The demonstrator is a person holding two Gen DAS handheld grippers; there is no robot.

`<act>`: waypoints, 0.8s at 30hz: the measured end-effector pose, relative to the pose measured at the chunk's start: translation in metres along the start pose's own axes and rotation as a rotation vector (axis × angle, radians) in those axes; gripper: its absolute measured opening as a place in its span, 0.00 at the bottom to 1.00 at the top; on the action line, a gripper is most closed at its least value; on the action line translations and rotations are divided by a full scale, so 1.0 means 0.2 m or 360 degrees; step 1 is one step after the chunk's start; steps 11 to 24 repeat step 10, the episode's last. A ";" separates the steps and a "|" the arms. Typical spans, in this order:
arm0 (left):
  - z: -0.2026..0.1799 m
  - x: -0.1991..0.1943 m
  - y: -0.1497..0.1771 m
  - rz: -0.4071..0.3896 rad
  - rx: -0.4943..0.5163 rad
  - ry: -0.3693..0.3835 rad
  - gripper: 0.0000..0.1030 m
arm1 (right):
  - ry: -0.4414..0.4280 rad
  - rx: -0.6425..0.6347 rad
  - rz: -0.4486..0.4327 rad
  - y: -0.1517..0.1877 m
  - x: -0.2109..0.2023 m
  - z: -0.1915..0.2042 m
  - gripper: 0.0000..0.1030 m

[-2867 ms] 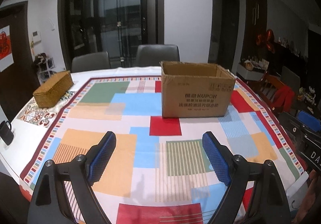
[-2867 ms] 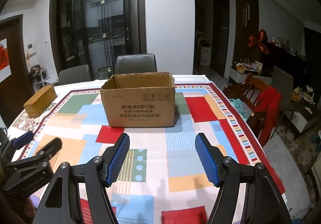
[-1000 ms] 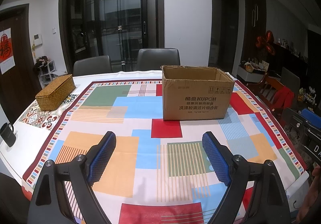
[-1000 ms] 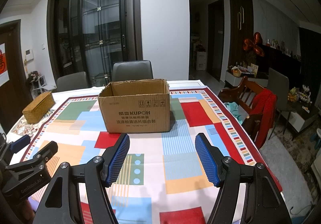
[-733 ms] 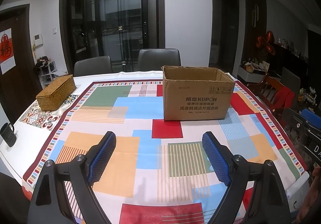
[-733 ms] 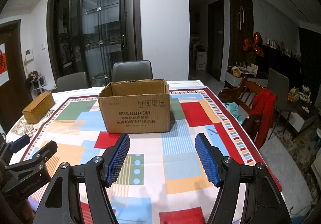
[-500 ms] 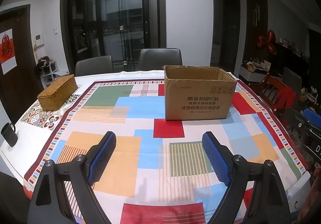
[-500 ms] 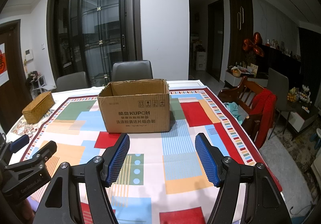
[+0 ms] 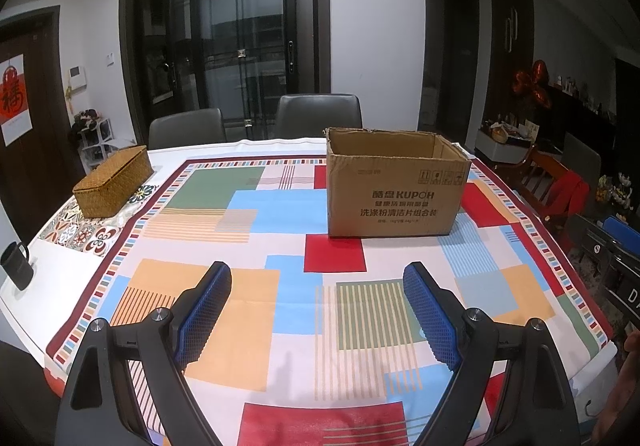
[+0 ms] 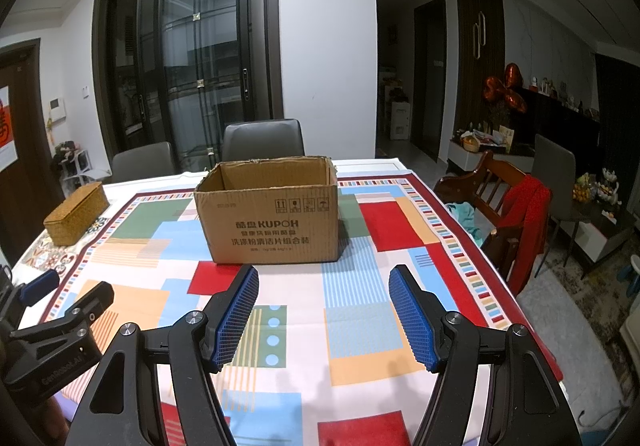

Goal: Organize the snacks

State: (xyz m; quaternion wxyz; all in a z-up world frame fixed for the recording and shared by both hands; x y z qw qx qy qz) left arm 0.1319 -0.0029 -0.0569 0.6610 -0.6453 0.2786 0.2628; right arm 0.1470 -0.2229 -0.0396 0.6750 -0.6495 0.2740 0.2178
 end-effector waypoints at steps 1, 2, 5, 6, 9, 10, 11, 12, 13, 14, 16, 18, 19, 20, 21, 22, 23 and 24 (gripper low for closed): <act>0.00 0.00 0.00 0.0001 0.0001 0.0000 0.86 | 0.0000 0.0001 0.0000 0.00 0.00 0.00 0.67; 0.00 0.00 0.00 0.0000 0.0000 -0.0001 0.86 | 0.0000 0.0001 0.0001 0.00 0.00 0.00 0.67; 0.00 0.00 0.00 0.0000 -0.0002 -0.0001 0.86 | 0.0000 0.0001 0.0003 0.00 0.00 0.00 0.67; 0.00 0.00 0.00 0.0000 -0.0002 0.0000 0.86 | 0.0001 0.0001 0.0002 0.00 0.00 0.00 0.67; 0.00 0.01 0.01 0.0002 -0.0007 -0.0004 0.85 | 0.0000 -0.0004 0.0001 0.00 0.00 0.00 0.67; 0.00 0.01 0.01 0.0005 -0.0009 -0.0005 0.86 | 0.0000 -0.0004 0.0002 0.00 0.00 0.00 0.67; 0.00 0.01 0.01 0.0005 -0.0009 -0.0005 0.86 | 0.0000 -0.0004 0.0002 0.00 0.00 0.00 0.67; 0.00 0.01 0.01 0.0005 -0.0009 -0.0005 0.86 | 0.0000 -0.0004 0.0002 0.00 0.00 0.00 0.67; 0.00 0.01 0.01 0.0005 -0.0009 -0.0005 0.86 | 0.0000 -0.0004 0.0002 0.00 0.00 0.00 0.67; 0.00 0.01 0.01 0.0005 -0.0009 -0.0005 0.86 | 0.0000 -0.0004 0.0002 0.00 0.00 0.00 0.67; 0.00 0.01 0.01 0.0005 -0.0009 -0.0005 0.86 | 0.0000 -0.0004 0.0002 0.00 0.00 0.00 0.67; 0.00 0.01 0.01 0.0005 -0.0009 -0.0005 0.86 | 0.0000 -0.0004 0.0002 0.00 0.00 0.00 0.67; 0.00 0.01 0.01 0.0005 -0.0009 -0.0005 0.86 | 0.0000 -0.0004 0.0002 0.00 0.00 0.00 0.67; 0.00 0.01 0.01 0.0005 -0.0009 -0.0005 0.86 | 0.0000 -0.0004 0.0002 0.00 0.00 0.00 0.67; 0.00 0.01 0.01 0.0005 -0.0009 -0.0005 0.86 | 0.0000 -0.0004 0.0002 0.00 0.00 0.00 0.67; 0.00 0.01 0.01 0.0005 -0.0009 -0.0005 0.86 | 0.0000 -0.0004 0.0002 0.00 0.00 0.00 0.67; 0.00 0.01 0.01 0.0005 -0.0009 -0.0005 0.86 | 0.0000 -0.0004 0.0002 0.00 0.00 0.00 0.67; 0.00 0.01 0.01 0.0005 -0.0009 -0.0005 0.86 | 0.0000 -0.0004 0.0002 0.00 0.00 0.00 0.67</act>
Point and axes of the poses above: each gripper's, at about its wrist camera, not at the fingertips, and x roughly the way its jaws point, z to its left, y to its underside, the point moved 6 cm from there along x, roughly the way its jaws point, and after that the axes turned 11 degrees about z, right-handed, at the moved point
